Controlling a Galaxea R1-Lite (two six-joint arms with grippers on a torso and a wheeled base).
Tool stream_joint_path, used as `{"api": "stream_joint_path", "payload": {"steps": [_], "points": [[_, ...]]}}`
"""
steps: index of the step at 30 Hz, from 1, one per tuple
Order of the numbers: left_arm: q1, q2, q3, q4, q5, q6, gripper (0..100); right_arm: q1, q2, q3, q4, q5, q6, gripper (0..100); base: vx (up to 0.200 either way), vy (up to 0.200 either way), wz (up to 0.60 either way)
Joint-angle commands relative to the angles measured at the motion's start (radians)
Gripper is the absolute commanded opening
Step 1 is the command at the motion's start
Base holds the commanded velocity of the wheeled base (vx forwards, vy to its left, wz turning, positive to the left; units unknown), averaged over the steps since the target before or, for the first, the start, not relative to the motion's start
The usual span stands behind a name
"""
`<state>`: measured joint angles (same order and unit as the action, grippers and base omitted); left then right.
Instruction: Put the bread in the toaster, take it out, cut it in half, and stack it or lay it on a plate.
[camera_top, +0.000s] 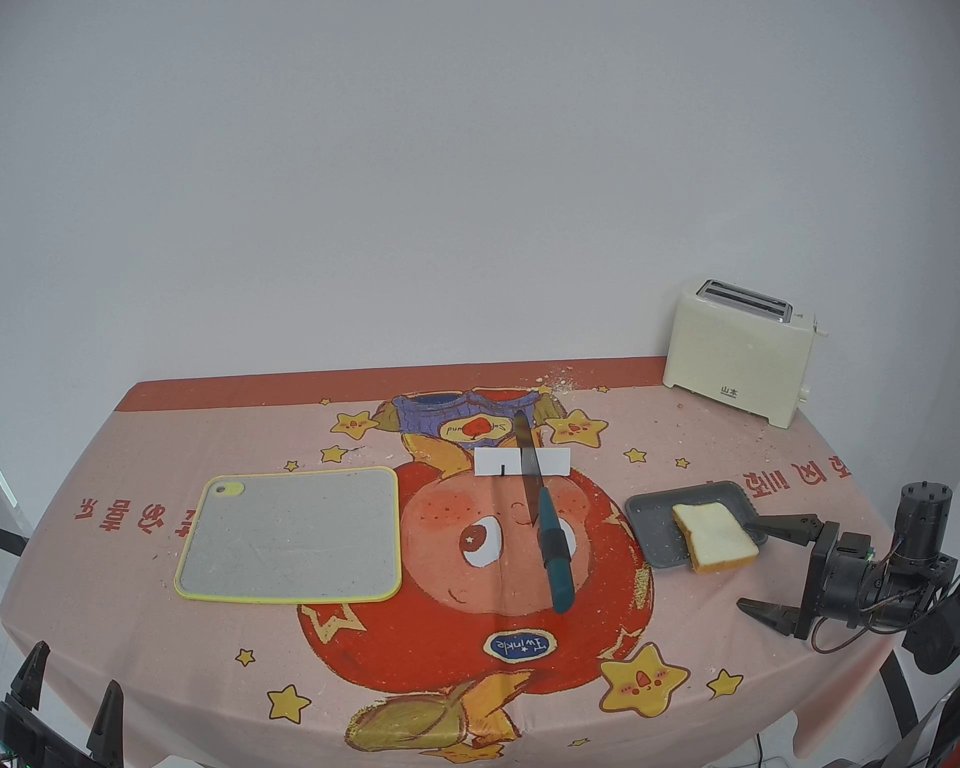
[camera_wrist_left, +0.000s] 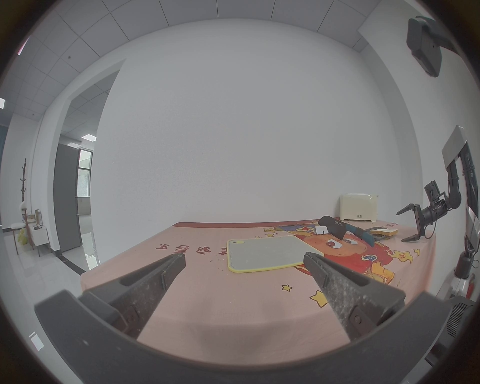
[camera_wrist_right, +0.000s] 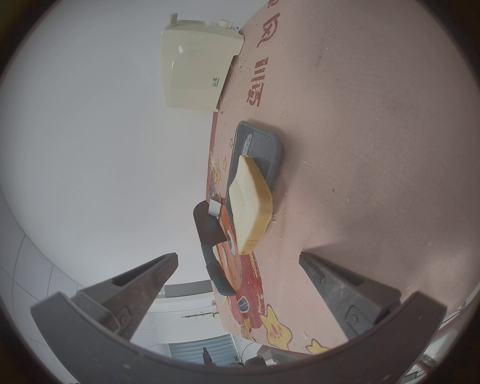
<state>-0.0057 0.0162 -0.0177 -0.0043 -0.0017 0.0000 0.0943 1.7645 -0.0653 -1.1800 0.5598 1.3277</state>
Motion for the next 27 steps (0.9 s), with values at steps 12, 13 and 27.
{"api": "stream_joint_path", "payload": {"steps": [12,13,27], "points": [[0.000,-0.004,0.018,0.000,0.000,0.000,100,0.009,0.023,-0.080,0.008,0.002,0.056,100,0.000,0.000,0.00],[0.000,-0.004,0.018,0.000,0.000,0.000,100,0.012,0.024,-0.082,0.007,0.002,0.059,100,0.000,0.000,0.00],[0.000,-0.004,0.018,0.000,0.000,0.000,100,0.016,0.075,-0.097,-0.079,-0.003,0.064,100,0.000,0.000,0.00]]}}
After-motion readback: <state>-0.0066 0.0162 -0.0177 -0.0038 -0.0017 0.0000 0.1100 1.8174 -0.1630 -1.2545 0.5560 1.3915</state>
